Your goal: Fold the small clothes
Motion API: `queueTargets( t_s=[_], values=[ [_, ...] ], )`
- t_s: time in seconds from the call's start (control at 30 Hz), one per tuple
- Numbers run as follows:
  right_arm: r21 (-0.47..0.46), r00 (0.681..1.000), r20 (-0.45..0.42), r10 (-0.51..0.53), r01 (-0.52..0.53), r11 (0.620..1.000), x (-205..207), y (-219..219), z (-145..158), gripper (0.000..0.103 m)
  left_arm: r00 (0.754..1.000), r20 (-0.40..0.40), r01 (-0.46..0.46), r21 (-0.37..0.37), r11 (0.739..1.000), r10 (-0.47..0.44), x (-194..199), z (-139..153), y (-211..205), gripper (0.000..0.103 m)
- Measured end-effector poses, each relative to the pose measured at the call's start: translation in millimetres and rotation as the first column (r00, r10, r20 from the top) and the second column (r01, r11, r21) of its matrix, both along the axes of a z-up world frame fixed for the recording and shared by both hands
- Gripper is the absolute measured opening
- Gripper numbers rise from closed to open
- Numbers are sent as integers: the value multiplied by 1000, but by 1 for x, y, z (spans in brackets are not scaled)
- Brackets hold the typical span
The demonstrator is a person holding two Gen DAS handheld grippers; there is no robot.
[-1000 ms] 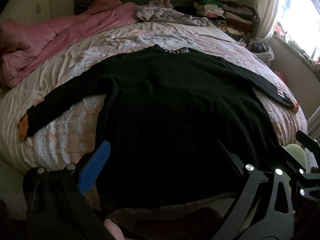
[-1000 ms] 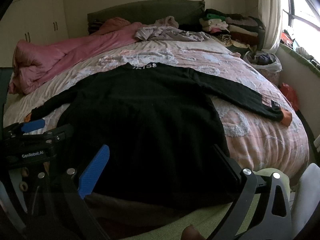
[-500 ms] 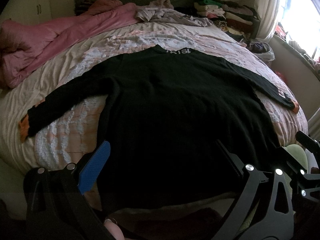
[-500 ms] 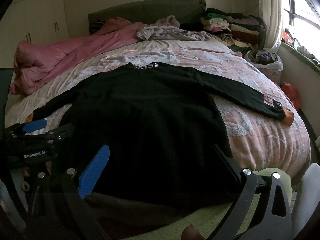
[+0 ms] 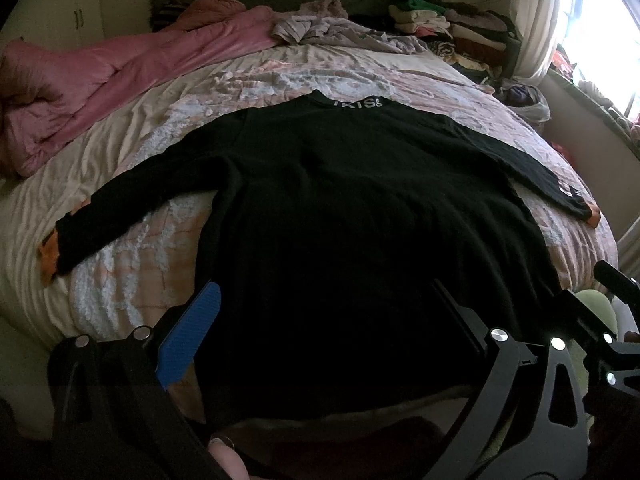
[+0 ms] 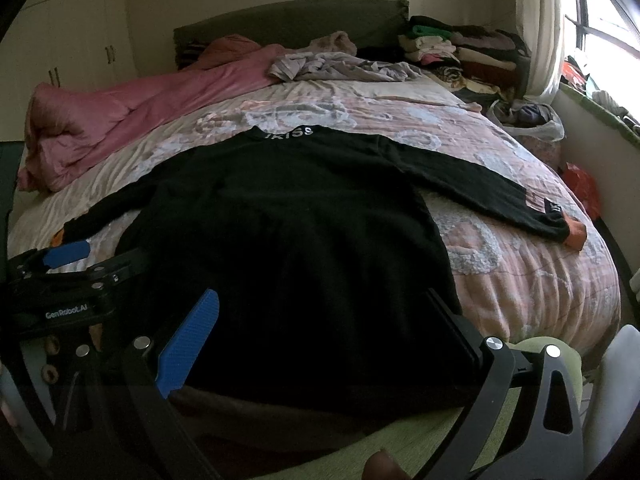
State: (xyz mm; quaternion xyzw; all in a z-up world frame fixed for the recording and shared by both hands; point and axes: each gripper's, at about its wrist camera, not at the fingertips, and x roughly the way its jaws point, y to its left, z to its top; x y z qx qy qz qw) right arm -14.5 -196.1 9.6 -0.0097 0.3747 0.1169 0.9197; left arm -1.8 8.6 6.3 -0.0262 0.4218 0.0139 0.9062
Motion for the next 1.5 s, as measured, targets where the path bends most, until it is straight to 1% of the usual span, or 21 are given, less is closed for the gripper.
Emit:
queueTargets(
  t_s=[0.33,0.53,0.77,1.13,1.3,1.5],
  values=[
    [12,1000,-12,-3,3,1000,9,-8,-3,99,1000,-6,-3,-4,1000,3,-1,2,5,94],
    [24,1000,-18,-20,20,1000,22,-13,-2,99,1000,-13,-9,0,1000,9,5,2,8,94],
    [28,998,13,-66,65,997,47,-27,7,99,1000,-19,-3,-1,1000,2,27,-2,0,94],
    [16,985,46,-169,168,986,89,-57,17,99,1000,-2,16,9,1000,-16,64,5,-15,94],
    [32,975,53,-218,216,976,108,-73,21,99,1000,-2,22,16,1000,-22,85,6,-20,94],
    [73,963,46,-264,261,963,125,-92,25,99,1000,4,28,7,1000,-28,110,12,-23,94]
  ],
)
